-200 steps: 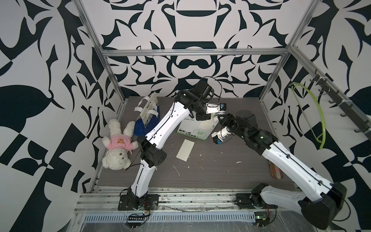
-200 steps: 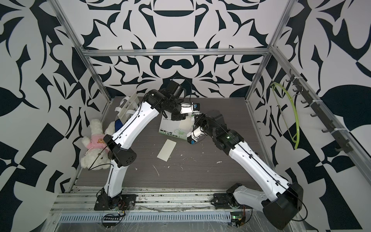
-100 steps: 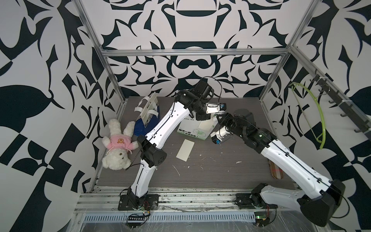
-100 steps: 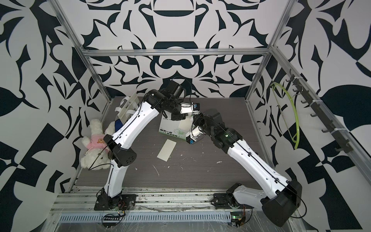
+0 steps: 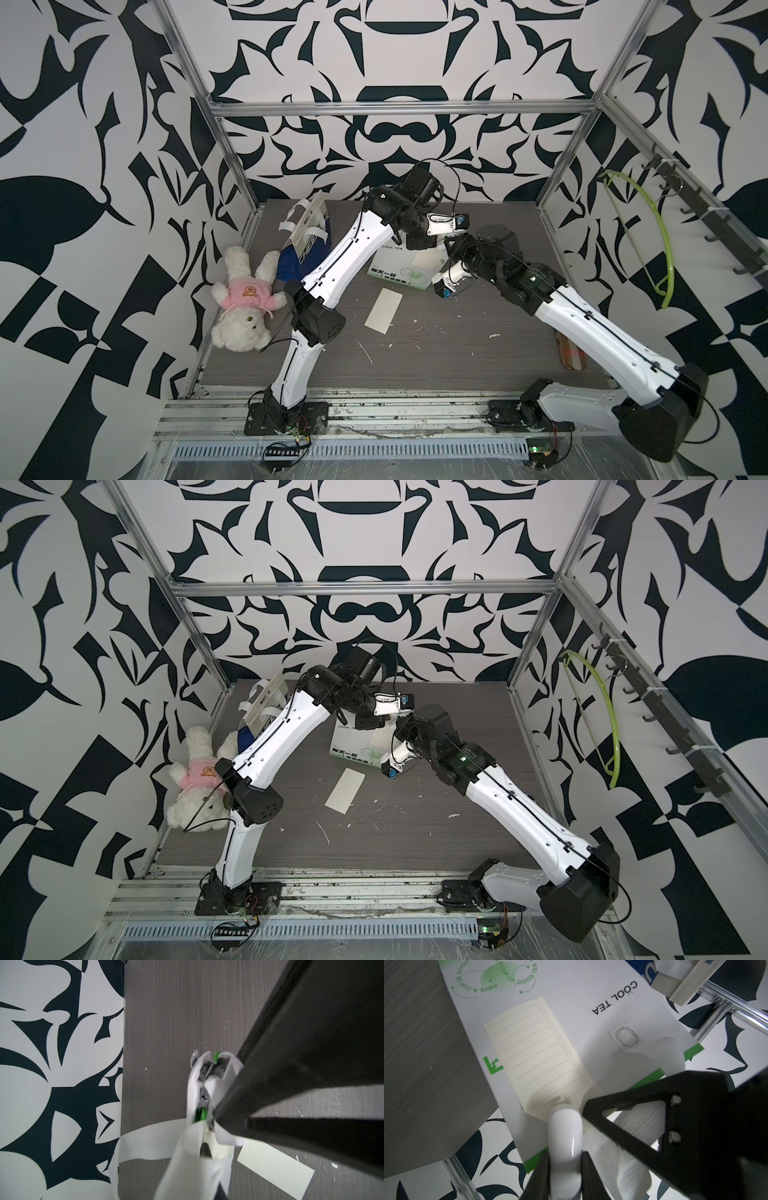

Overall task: Staple the receipts to the bags
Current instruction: Place the stapler in the takeout bag.

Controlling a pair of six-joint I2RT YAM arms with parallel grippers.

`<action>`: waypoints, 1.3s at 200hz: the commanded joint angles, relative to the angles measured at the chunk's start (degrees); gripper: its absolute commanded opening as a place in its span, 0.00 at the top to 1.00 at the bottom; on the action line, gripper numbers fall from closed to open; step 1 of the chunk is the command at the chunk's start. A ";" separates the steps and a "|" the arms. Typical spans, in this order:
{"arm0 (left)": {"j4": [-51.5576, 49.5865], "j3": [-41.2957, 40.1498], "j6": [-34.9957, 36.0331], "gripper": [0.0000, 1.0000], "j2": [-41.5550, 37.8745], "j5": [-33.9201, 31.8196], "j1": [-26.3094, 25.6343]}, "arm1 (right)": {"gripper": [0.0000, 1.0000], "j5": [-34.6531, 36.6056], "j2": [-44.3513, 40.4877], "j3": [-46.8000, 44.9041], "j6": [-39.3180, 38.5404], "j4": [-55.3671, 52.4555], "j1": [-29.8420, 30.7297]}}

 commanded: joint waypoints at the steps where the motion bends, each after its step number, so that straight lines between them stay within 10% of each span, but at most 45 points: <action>1: 1.14 1.66 -0.63 1.00 0.67 1.95 -0.47 | 1.00 0.24 0.16 2.01 -9.89 -0.01 0.60; 69: 1.14 1.81 -0.70 1.00 0.09 1.96 -0.47 | 1.00 1.35 0.90 0.95 -11.19 0.90 0.62; 123: 2.34 2.10 -3.14 1.00 0.31 4.03 1.13 | 0.04 -1.64 -0.36 0.81 -5.25 3.04 0.73; 165: 4.04 2.11 -5.01 1.00 0.88 4.21 3.05 | 0.02 -2.44 -2.71 -0.65 3.30 5.42 0.85; 260: 16.42 -13.01 -12.42 1.00 -4.94 9.47 9.59 | 0.07 -7.62 -4.75 7.07 53.71 -4.66 -0.73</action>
